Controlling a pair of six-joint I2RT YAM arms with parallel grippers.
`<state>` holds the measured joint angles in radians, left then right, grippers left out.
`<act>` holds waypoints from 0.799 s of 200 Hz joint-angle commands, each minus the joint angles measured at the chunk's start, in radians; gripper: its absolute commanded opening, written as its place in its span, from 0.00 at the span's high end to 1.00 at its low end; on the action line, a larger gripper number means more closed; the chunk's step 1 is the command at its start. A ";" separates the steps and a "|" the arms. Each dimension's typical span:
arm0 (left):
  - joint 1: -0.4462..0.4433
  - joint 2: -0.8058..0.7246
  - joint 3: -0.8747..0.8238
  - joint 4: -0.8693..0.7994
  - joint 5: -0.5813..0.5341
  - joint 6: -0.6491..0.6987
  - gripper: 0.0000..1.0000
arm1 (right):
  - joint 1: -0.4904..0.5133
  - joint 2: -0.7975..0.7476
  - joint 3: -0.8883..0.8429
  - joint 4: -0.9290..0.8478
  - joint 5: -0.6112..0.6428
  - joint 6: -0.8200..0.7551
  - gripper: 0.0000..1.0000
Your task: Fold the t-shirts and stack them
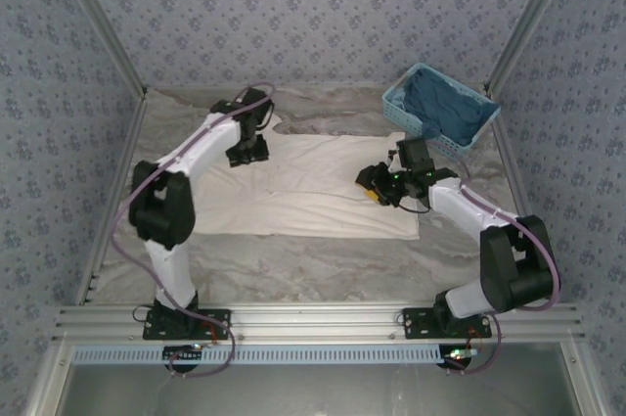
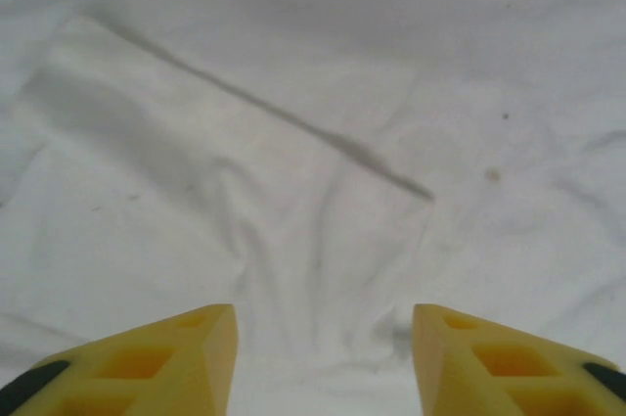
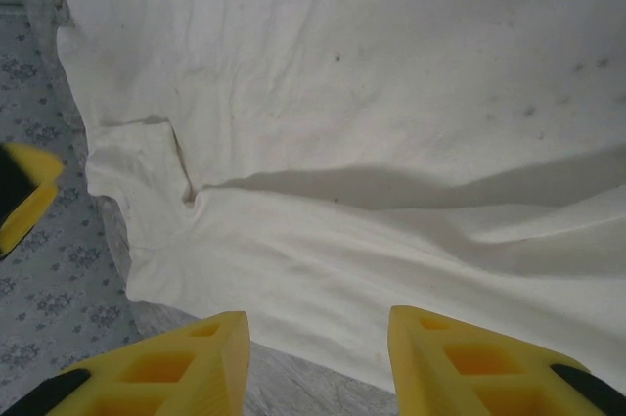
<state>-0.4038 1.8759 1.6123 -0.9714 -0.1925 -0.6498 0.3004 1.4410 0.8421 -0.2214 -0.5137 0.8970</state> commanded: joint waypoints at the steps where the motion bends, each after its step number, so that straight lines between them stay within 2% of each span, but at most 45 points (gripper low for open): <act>1: 0.088 -0.101 -0.154 0.053 0.076 -0.068 0.59 | -0.007 0.020 0.011 -0.050 0.002 -0.006 0.57; 31: 0.229 -0.177 -0.354 0.187 0.261 -0.145 0.73 | -0.033 0.021 -0.001 -0.085 0.049 -0.021 0.60; 48: 0.289 -0.194 -0.420 0.228 0.308 -0.175 0.80 | -0.064 0.017 -0.010 -0.106 0.074 -0.038 0.63; 83: 0.387 -0.177 -0.485 0.287 0.364 -0.189 0.82 | -0.139 0.024 -0.032 -0.163 0.135 -0.091 0.69; 104: 0.403 -0.154 -0.476 0.287 0.374 -0.189 0.74 | -0.174 0.025 -0.014 -0.261 0.233 -0.118 0.71; 119: 0.403 -0.139 -0.469 0.287 0.373 -0.192 0.70 | -0.198 0.023 -0.015 -0.276 0.259 -0.124 0.71; 141: 0.385 -0.153 -0.442 0.287 0.361 -0.195 0.69 | -0.215 0.033 -0.009 -0.266 0.291 -0.127 0.67; 160: 0.333 -0.155 -0.371 0.256 0.334 -0.169 0.69 | -0.225 0.066 0.022 -0.274 0.327 -0.120 0.66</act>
<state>-0.0185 1.7245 1.1404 -0.6983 0.1513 -0.8364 0.0864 1.4670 0.8238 -0.4461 -0.2661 0.7925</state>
